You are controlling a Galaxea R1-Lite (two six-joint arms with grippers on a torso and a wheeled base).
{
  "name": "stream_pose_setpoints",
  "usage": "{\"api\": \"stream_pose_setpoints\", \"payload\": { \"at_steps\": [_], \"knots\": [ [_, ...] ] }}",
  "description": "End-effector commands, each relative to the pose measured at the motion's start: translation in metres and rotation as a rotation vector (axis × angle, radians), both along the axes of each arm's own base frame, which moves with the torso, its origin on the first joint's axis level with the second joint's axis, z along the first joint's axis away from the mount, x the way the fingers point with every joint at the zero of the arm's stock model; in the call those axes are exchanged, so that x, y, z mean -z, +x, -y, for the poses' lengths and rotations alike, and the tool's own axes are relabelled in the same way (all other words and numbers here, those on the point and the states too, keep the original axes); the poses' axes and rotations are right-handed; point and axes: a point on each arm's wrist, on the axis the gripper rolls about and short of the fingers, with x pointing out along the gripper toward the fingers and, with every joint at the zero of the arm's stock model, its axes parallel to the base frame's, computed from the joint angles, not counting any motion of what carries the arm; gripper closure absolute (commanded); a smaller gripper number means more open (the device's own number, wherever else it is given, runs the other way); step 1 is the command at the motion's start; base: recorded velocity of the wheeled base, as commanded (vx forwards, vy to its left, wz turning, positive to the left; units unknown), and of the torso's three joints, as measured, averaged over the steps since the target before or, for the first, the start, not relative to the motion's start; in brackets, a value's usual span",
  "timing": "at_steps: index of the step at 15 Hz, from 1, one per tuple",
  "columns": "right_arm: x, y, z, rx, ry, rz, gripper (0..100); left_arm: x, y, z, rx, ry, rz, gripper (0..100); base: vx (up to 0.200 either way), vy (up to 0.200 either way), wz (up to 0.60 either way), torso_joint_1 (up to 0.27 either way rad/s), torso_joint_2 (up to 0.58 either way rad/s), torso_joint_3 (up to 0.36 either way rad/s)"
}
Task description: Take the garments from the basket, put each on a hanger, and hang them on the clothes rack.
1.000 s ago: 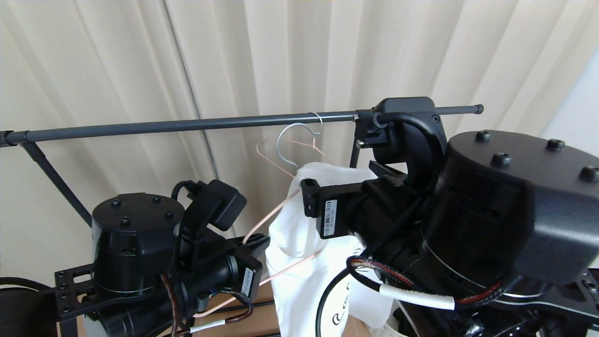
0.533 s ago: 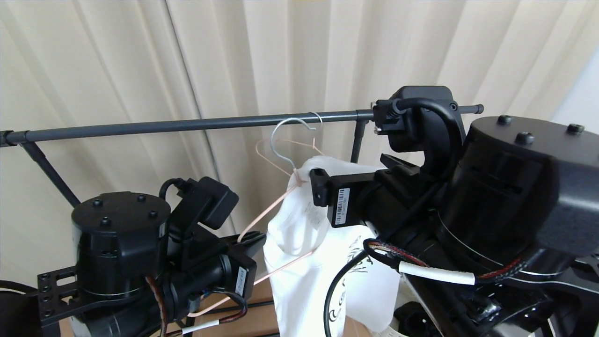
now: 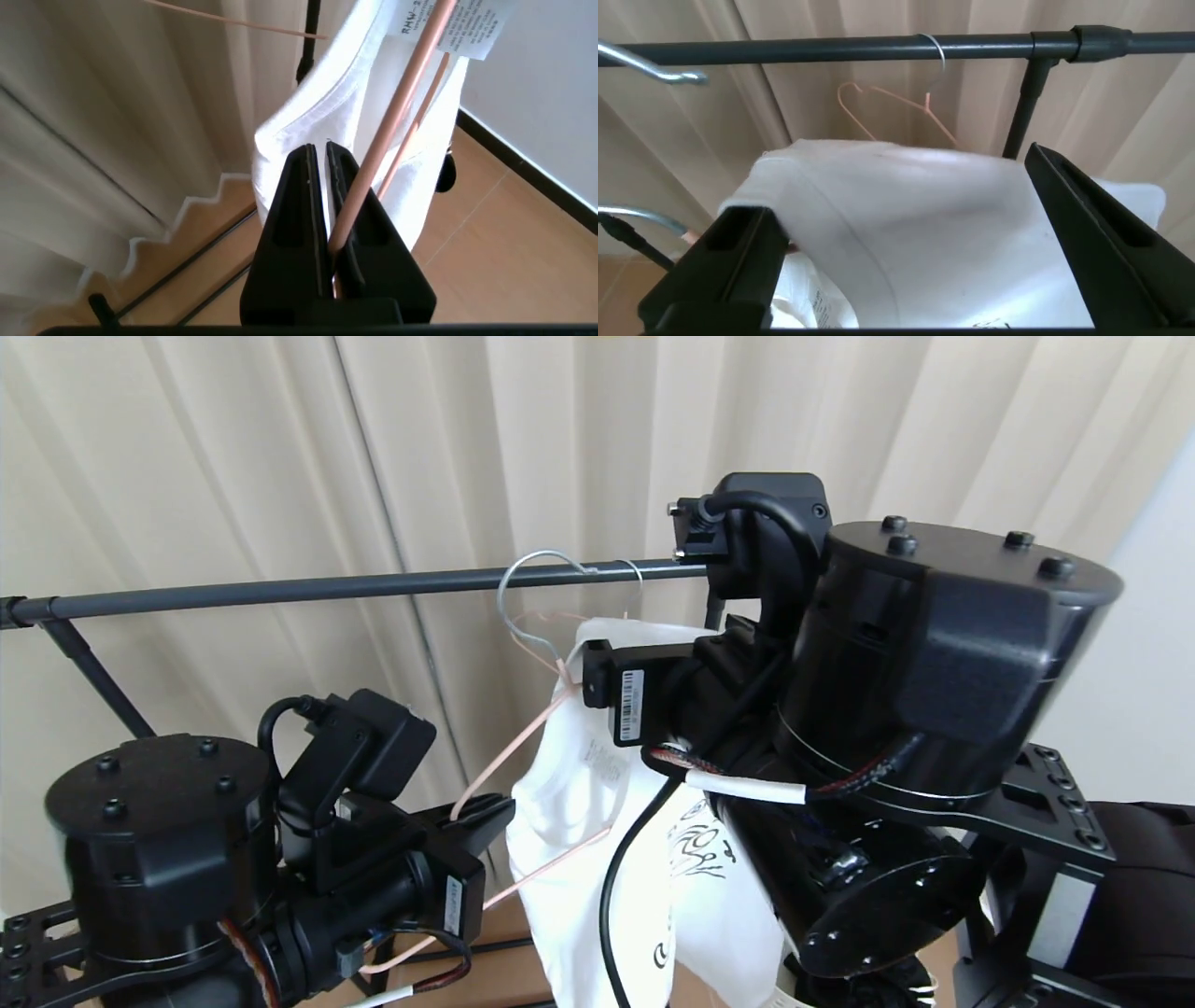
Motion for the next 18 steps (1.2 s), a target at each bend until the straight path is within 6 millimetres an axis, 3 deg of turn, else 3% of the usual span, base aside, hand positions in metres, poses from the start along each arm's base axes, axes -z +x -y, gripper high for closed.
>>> {"api": "stream_pose_setpoints", "payload": {
  "at_steps": [1,13,18],
  "knots": [
    [0.007,0.006,-0.008,0.003,-0.017,-0.007,0,0.004,-0.003,-0.003,-0.001,0.001,-0.002,100,0.000,0.000,0.00,0.000,0.00,0.000],
    [0.010,0.001,0.000,0.003,-0.039,-0.014,0,0.006,0.006,-0.007,-0.069,-0.010,0.021,100,0.000,0.000,0.00,0.000,0.00,0.000],
    [0.003,-0.007,0.015,-0.001,-0.041,-0.006,0,0.010,0.011,-0.005,-0.092,-0.007,0.024,100,0.000,0.000,0.00,0.000,0.00,0.000]
  ]
}}
